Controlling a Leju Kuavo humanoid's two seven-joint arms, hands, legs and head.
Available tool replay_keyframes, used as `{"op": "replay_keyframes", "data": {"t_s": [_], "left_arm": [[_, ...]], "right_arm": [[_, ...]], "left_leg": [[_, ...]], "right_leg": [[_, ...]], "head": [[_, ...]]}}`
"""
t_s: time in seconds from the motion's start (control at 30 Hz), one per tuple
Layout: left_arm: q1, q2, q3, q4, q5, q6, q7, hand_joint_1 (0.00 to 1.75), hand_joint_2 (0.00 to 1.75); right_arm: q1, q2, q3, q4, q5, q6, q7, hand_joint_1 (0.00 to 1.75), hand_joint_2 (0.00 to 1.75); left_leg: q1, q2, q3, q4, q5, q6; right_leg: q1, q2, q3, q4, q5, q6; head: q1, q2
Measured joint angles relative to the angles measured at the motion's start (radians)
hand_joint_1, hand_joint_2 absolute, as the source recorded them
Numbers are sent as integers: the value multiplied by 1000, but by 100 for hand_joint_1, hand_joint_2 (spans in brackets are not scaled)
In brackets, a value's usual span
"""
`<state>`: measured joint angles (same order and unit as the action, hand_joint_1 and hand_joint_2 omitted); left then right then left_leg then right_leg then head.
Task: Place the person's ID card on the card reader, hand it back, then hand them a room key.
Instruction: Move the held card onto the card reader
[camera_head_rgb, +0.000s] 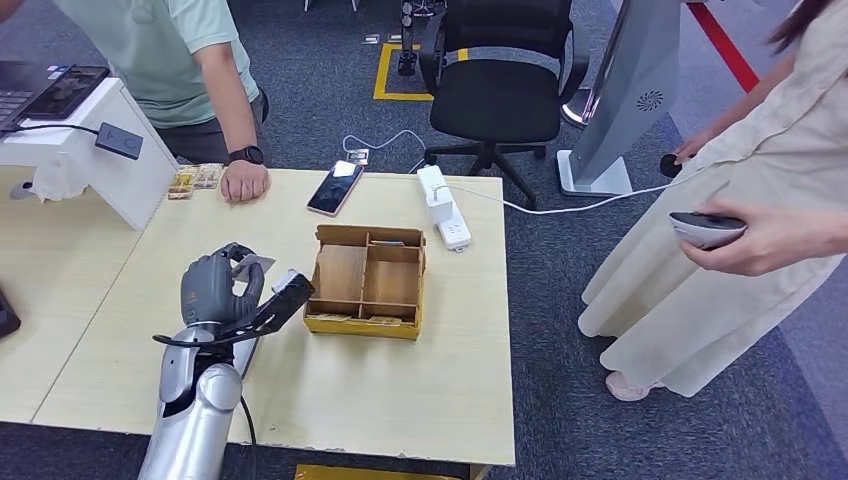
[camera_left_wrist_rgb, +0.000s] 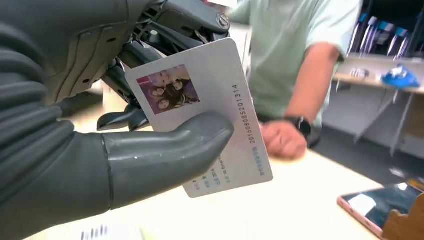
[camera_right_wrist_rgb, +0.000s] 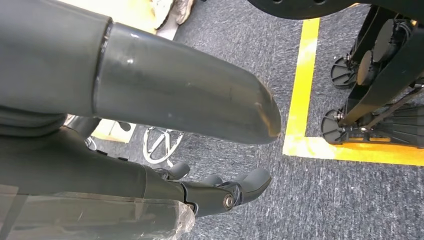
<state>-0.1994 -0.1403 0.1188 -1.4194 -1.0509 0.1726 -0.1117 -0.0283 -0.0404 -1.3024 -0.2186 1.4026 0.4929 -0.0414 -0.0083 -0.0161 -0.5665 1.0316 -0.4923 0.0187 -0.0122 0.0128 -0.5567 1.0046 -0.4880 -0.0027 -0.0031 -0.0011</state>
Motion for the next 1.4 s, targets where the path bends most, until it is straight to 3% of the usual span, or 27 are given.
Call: {"op": "replay_keyframes", "data": {"t_s": [0.2, 0.47, 1.0, 1.4], "left_arm": [[11, -43, 71, -60, 291, -145, 3, 175, 175], [14, -68, 153, -87, 437, -220, 57, 175, 175], [16, -51, 183, -64, 244, -183, 126, 175, 175], [17, -27, 217, -2, 203, -231, 142, 175, 175]], "right_arm": [[0, 0, -1, -4, 7, -1, 0, 0, 0], [-2, 0, -1, -6, 20, -1, -2, 0, 0], [-6, 0, -1, -6, 22, -1, -2, 0, 0], [-7, -1, 0, -6, 27, -2, -3, 0, 0]], "left_leg": [[0, 0, 0, 0, 0, 0], [0, 0, 0, 0, 0, 0], [0, 0, 0, 0, 0, 0], [0, 0, 0, 0, 0, 0]], "right_leg": [[0, 0, 0, 0, 0, 0], [0, 0, 0, 0, 0, 0], [0, 0, 0, 0, 0, 0], [0, -1, 0, 0, 0, 0]], "head": [[0, 0], [0, 0], [0, 0], [0, 0]]}}
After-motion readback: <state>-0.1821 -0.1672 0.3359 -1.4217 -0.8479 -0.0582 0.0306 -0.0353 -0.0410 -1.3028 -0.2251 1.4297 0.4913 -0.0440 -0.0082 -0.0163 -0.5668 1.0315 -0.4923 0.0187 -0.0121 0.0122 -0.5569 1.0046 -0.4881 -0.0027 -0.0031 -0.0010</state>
